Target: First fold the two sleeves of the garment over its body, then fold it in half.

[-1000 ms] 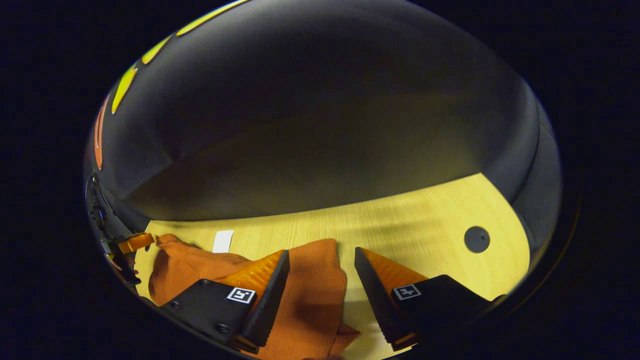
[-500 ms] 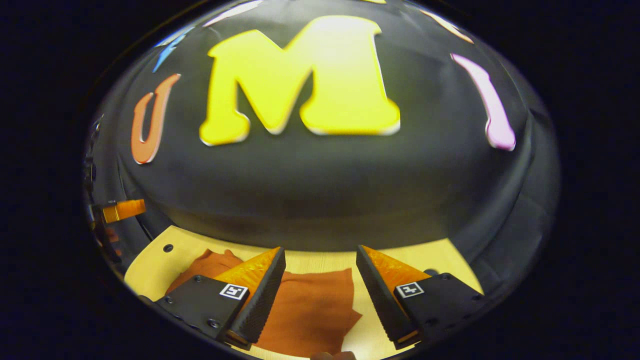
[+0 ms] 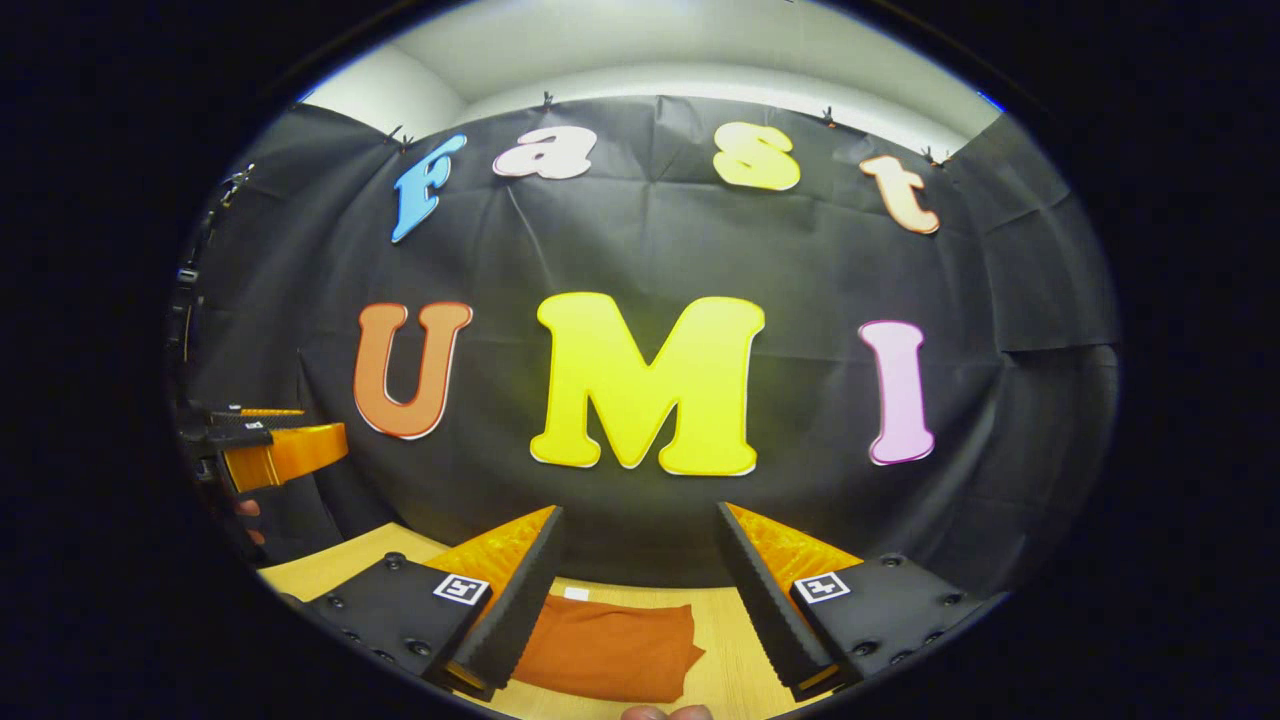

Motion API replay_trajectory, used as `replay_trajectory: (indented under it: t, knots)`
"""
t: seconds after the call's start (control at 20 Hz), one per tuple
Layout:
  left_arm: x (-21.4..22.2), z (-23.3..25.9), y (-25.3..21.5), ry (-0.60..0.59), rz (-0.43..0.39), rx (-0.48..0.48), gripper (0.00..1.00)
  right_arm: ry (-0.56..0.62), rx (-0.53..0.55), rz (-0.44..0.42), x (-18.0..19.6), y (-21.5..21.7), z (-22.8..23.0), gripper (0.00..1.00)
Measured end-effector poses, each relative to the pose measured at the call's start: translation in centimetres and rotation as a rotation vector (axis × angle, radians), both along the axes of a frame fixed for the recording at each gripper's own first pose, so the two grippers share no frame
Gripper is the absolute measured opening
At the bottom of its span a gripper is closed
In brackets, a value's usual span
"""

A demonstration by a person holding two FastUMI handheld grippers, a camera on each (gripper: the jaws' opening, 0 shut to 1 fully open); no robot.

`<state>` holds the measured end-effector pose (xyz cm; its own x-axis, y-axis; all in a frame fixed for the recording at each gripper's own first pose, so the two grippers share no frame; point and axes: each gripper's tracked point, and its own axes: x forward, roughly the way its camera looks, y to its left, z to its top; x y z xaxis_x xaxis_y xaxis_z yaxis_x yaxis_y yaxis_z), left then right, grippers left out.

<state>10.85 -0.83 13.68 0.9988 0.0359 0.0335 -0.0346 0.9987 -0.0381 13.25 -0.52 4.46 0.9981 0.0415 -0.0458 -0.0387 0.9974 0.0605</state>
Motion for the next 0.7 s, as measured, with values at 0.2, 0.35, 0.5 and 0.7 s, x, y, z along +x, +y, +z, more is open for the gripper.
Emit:
replay_trajectory:
  t: [0.2,0.35,0.5,0.7]
  knots:
    - [-3.9,-0.2,-1.0,-0.036,0.012,0.005,0.96,-0.052,-0.025,-0.022,-3.8,0.8,0.7,0.95]
    - [-5.6,-2.1,-2.2,-0.006,0.002,-0.035,0.96,-0.099,-0.046,-0.006,-6.1,1.6,1.2,0.95]
    - [-6.2,-3.0,-1.8,-0.004,0.028,-0.010,1.00,-0.098,-0.065,0.004,-6.8,2.5,0.5,0.95]
    - [-6.6,-3.4,-0.9,-0.007,0.060,0.014,0.96,-0.057,-0.027,-0.004,-7.1,2.7,-0.5,0.95]
